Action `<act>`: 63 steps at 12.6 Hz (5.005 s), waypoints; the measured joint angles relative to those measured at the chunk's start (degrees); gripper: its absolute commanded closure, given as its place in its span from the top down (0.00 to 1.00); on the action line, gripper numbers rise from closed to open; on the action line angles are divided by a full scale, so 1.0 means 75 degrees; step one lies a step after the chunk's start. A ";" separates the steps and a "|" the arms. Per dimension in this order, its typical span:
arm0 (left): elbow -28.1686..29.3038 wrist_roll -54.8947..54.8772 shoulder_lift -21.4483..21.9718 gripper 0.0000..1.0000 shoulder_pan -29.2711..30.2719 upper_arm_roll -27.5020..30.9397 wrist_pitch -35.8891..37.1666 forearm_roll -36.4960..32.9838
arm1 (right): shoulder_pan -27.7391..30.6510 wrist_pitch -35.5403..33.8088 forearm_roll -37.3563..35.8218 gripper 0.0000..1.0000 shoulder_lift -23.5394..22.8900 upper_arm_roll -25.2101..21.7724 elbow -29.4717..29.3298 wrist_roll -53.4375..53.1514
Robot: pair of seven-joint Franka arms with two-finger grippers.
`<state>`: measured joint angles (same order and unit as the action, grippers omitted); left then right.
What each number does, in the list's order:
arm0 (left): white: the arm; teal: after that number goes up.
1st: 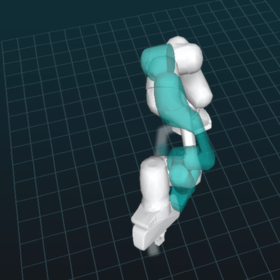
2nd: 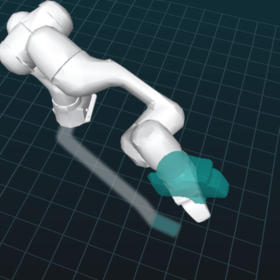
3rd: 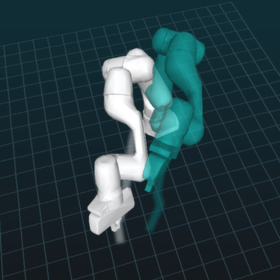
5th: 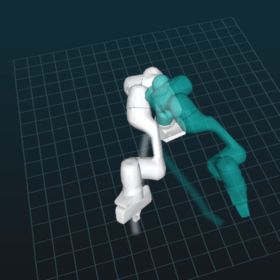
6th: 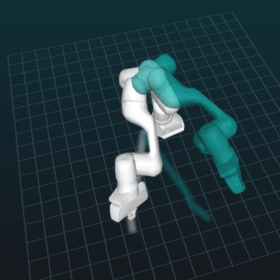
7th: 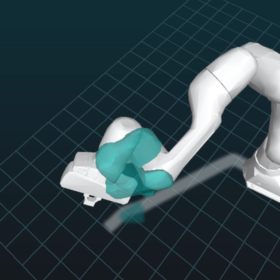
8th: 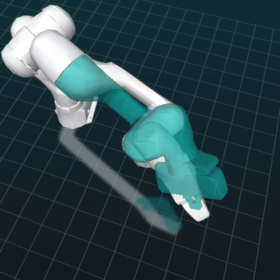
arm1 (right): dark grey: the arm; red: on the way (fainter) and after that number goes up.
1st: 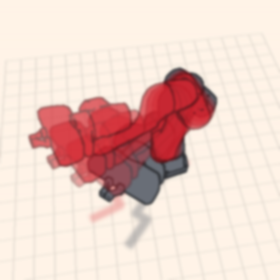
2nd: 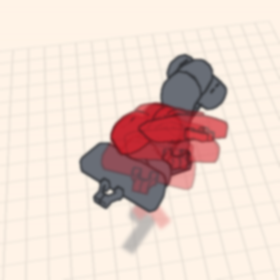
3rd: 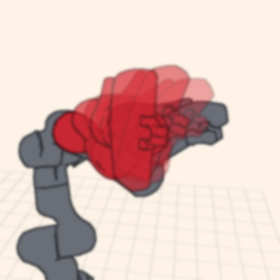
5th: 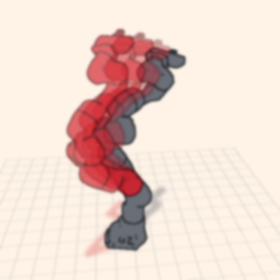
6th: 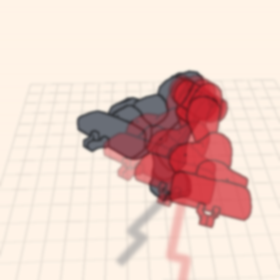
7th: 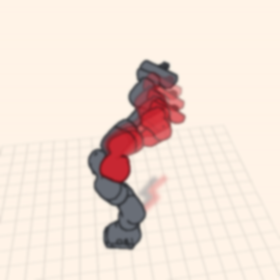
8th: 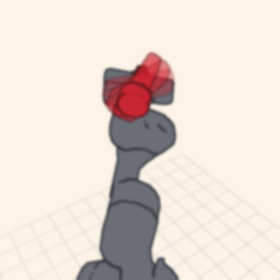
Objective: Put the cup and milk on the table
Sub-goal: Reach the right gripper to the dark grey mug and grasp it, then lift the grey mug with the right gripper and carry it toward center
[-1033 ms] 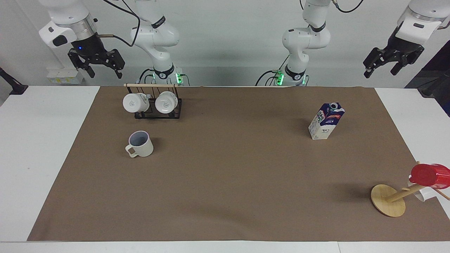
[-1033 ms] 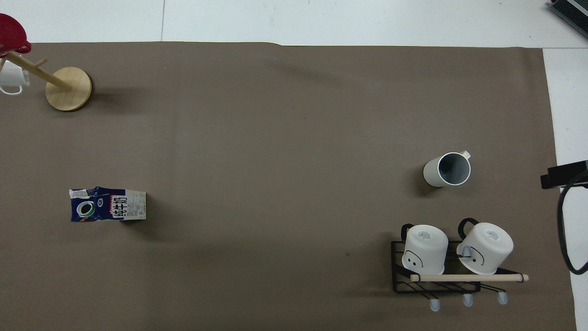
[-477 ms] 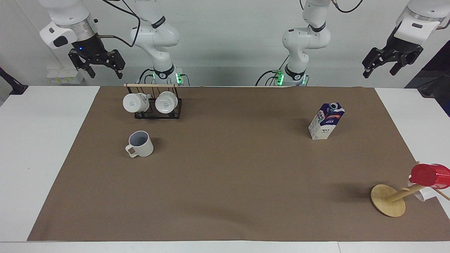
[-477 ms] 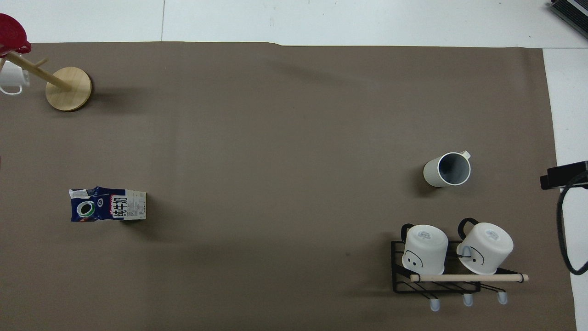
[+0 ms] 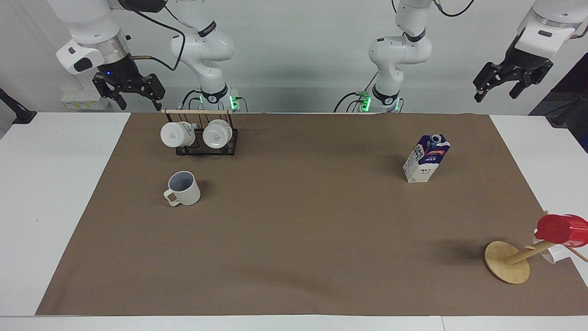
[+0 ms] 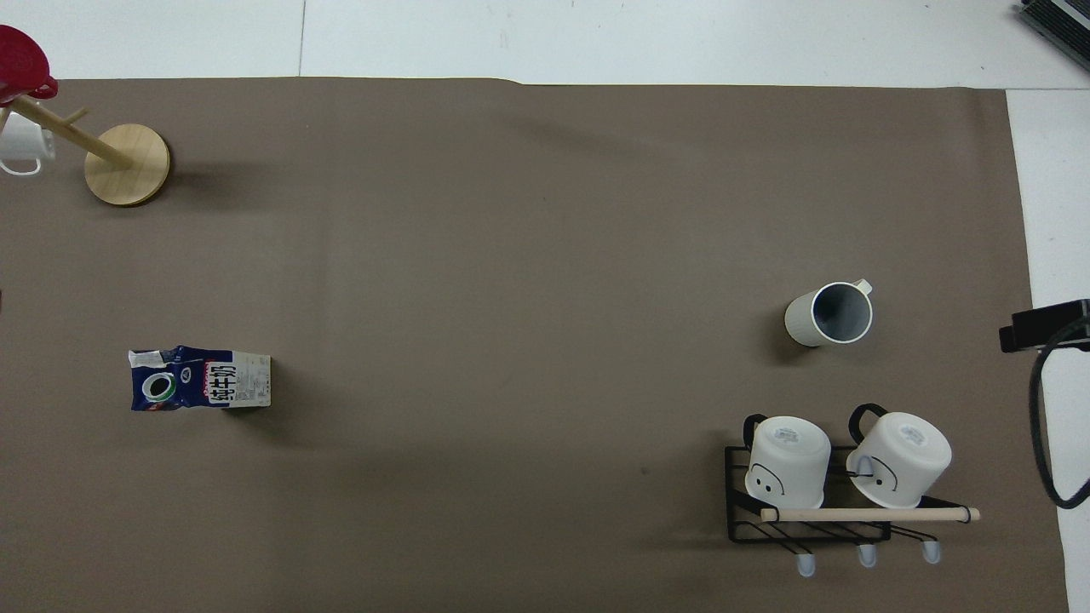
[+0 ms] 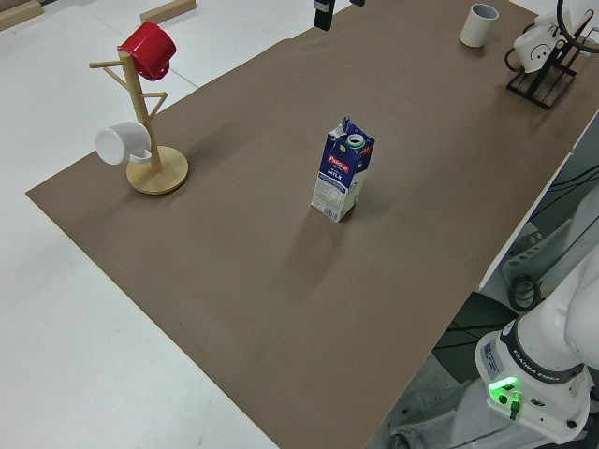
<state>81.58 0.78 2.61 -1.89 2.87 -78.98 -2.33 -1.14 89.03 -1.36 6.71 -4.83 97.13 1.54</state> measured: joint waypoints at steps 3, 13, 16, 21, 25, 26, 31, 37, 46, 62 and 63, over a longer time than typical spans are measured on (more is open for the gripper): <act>0.0000 0.0000 0.0000 1.00 0.0000 0.0000 0.0000 0.0000 | -0.0006 0.0846 0.0003 1.00 -0.0057 0.0002 0.0655 0.0000; 0.0000 0.0001 0.0000 1.00 0.0000 -0.0004 0.0000 0.0000 | -0.0508 0.3238 0.0020 1.00 -0.1476 0.0026 0.1601 -0.0284; 0.0000 0.0001 0.0000 1.00 0.0000 -0.0013 0.0000 0.0000 | -0.0779 0.3802 0.0020 1.00 -0.1720 0.0033 0.1876 -0.0329; 0.0000 0.0001 0.0000 1.00 0.0000 -0.0013 -0.0002 0.0000 | -0.0874 0.4968 0.0020 1.00 -0.2046 0.0033 0.2597 -0.0422; 0.0000 0.0001 0.0000 1.00 0.0000 0.0011 -0.0002 0.0000 | -0.0874 0.5636 0.0020 0.86 -0.2296 0.0028 0.2969 -0.0423; 0.0000 0.0001 0.0000 1.00 0.0000 0.0011 0.0002 0.0000 | -0.0873 0.5658 0.0020 0.67 -0.2298 0.0025 0.2994 -0.0423; 0.0000 0.0001 0.0000 1.00 0.0000 0.0012 0.0002 0.0000 | -0.0868 0.5658 0.0020 0.00 -0.2298 0.0013 0.2999 -0.0424; 0.0000 0.0002 0.0000 1.00 0.0001 0.0075 0.0003 0.0000 | -0.0874 0.5635 0.0023 0.00 -0.2285 0.0009 0.2794 -0.1153; 0.0000 0.0004 0.0000 1.00 0.0003 0.0105 0.0021 0.0000 | -0.2028 0.4619 0.0014 0.00 -0.1606 0.0091 0.2187 -0.2355; 0.0013 0.0002 0.0006 1.00 0.0154 -0.0050 0.0022 0.0032 | -0.5343 0.5909 -0.0134 0.00 -0.2655 0.0193 0.2169 -0.7094; 0.0114 0.0001 0.0050 1.00 0.0152 -0.0076 0.0016 0.0109 | -0.5457 0.5997 -0.0260 0.00 -0.2779 0.0193 0.2153 -0.7380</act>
<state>82.44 0.79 2.99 -0.75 2.30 -78.86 -1.51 -42.07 134.01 -3.31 -14.13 -3.38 113.28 -53.81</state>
